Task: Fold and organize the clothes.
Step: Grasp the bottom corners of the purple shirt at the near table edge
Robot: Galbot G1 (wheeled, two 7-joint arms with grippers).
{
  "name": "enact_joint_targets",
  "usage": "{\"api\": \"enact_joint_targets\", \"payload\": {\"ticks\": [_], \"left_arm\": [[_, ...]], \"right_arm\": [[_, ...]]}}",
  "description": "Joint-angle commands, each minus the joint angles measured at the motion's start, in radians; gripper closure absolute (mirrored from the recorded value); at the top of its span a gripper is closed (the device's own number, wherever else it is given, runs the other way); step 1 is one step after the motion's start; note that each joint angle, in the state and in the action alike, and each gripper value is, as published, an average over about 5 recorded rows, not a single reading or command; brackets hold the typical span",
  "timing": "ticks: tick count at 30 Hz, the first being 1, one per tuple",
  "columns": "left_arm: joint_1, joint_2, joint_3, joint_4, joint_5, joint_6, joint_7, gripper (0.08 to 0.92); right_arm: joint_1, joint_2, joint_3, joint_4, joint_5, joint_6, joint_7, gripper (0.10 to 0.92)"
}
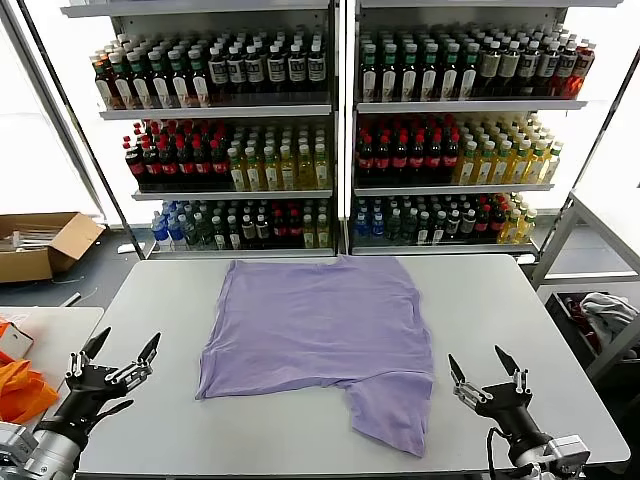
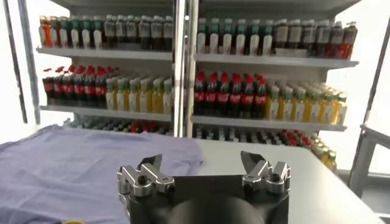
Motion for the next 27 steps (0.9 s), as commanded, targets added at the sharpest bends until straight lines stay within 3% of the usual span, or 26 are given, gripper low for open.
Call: {"api": "enact_joint_targets", "payload": {"ticks": [1,18,21,27], "left_arm": [[0.043,0.099,0.107,0.032,-0.019,0.149,-0.076,0.177],[-0.017,0.134,0.255,0.108,0.025,0.150,-0.119,0.177],[-0.039,0.129,0.270,0.125,0.025,0.150,-0.119,0.177],[-0.095,0.126,0.286,0.166,0.003,0.149,-0.131,0.178]], "right_arm": [[-0.013,-0.060,-0.065,0.026,0.011,-0.091,0.044,0.203],[-0.091,-0.033,-0.151,0.016,0.001,-0.177,0.117,0.207],[-0.088,-0.024,-0.161,0.010,0.005,-0.177,0.124,0.254],[-0.066,-0.003,-0.187,-0.008,0.002,-0.184,0.135,0.423]]}}
